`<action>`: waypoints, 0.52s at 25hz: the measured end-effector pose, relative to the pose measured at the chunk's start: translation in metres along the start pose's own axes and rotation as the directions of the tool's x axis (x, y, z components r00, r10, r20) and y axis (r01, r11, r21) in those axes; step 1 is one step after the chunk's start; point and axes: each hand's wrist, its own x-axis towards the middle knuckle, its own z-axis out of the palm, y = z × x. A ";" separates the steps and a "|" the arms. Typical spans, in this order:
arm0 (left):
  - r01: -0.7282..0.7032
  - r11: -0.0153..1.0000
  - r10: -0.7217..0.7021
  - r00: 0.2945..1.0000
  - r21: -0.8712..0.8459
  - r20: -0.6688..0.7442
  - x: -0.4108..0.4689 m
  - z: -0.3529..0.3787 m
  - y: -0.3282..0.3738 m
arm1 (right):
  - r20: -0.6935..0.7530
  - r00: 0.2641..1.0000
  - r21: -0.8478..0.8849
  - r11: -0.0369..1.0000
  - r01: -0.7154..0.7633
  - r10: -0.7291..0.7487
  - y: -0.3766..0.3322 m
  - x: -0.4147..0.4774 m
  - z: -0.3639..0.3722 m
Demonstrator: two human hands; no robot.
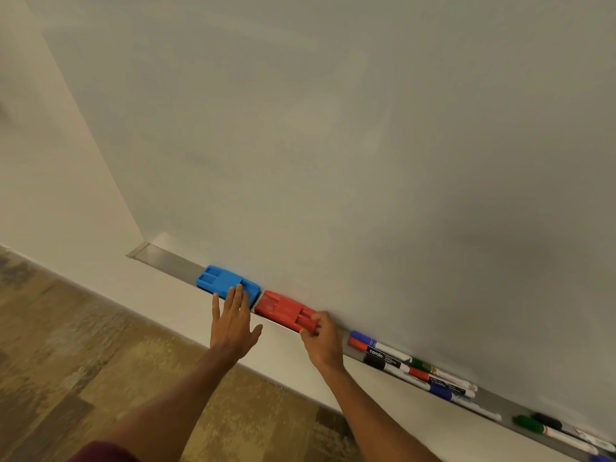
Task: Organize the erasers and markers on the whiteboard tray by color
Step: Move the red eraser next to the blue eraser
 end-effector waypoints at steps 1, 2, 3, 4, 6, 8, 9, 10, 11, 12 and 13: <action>0.001 1.000 -0.001 1.000 -0.007 0.004 0.000 0.001 0.000 | 0.010 1.000 -0.002 1.000 0.009 -0.009 0.000 0.001 0.001; 0.002 1.000 -0.002 1.000 -0.024 0.005 0.001 0.001 0.000 | 0.021 1.000 -0.002 1.000 0.015 -0.015 0.000 0.001 0.003; 0.001 0.999 -0.001 1.000 -0.041 0.005 0.001 0.001 -0.001 | 0.030 0.999 -0.001 1.000 0.021 -0.021 0.000 0.002 0.004; -0.002 0.999 0.002 1.000 -0.053 0.005 0.000 0.001 -0.001 | 0.039 0.999 -0.001 1.000 0.025 -0.025 -0.001 0.002 0.005; 0.000 0.998 0.000 1.000 -0.065 0.004 -0.001 0.002 -0.001 | 0.039 0.999 0.004 1.000 0.028 -0.028 -0.002 0.002 0.007; -0.004 0.999 0.004 1.000 -0.052 0.005 -0.001 0.001 0.000 | 0.041 0.999 0.016 1.000 0.024 -0.025 -0.001 0.003 0.006; -0.006 0.999 0.006 1.000 -0.042 0.006 0.000 0.000 -0.001 | 0.047 0.999 0.019 0.999 0.026 -0.026 -0.001 0.002 0.005; -0.007 0.999 0.007 1.000 -0.040 0.003 0.000 0.000 0.000 | 0.056 0.998 0.014 1.000 0.026 -0.026 -0.002 0.002 0.003; -0.006 0.999 0.006 1.000 -0.046 -0.007 0.000 0.000 0.000 | 0.061 0.998 0.008 1.000 0.028 -0.028 -0.001 0.001 0.001; -0.006 0.998 0.005 1.000 -0.060 -0.026 -0.001 0.000 0.003 | 0.058 0.998 0.001 1.000 0.031 -0.031 -0.001 0.000 -0.001; -0.011 0.997 0.006 0.998 -0.081 -0.057 -0.003 0.000 0.008 | 0.045 0.998 -0.004 0.999 0.044 -0.043 0.001 -0.001 -0.004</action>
